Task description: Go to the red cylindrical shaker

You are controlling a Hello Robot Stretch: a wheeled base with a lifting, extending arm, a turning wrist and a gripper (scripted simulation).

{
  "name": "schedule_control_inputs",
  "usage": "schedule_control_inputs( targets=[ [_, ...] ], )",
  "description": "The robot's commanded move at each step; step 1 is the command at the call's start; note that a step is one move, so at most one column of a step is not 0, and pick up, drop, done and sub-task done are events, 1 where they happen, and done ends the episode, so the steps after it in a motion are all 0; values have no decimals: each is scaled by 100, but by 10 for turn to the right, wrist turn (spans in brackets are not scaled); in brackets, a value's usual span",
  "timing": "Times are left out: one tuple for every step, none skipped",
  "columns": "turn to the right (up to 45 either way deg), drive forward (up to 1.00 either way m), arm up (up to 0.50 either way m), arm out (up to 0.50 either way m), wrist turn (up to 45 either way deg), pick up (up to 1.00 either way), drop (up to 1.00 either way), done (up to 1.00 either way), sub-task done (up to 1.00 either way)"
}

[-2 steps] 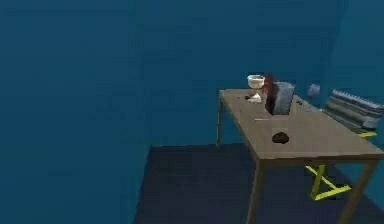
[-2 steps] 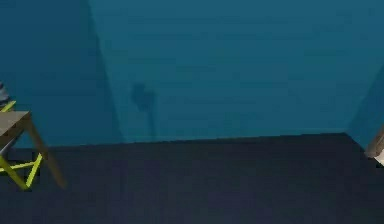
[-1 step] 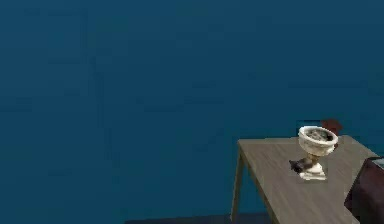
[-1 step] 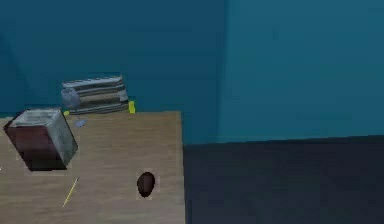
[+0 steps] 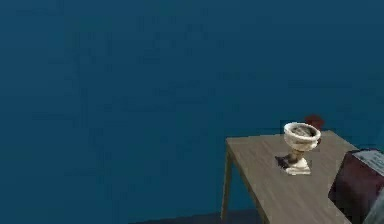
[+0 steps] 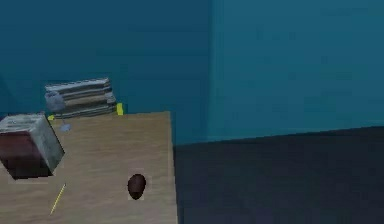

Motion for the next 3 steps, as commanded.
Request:
schedule_control_inputs(
  targets=[
    [0,40,0,0,0,0,0,0,0],
    [450,0,0,0,0,0,0,0,0],
    [0,95,0,0,0,0,0,0,0]
  ],
)
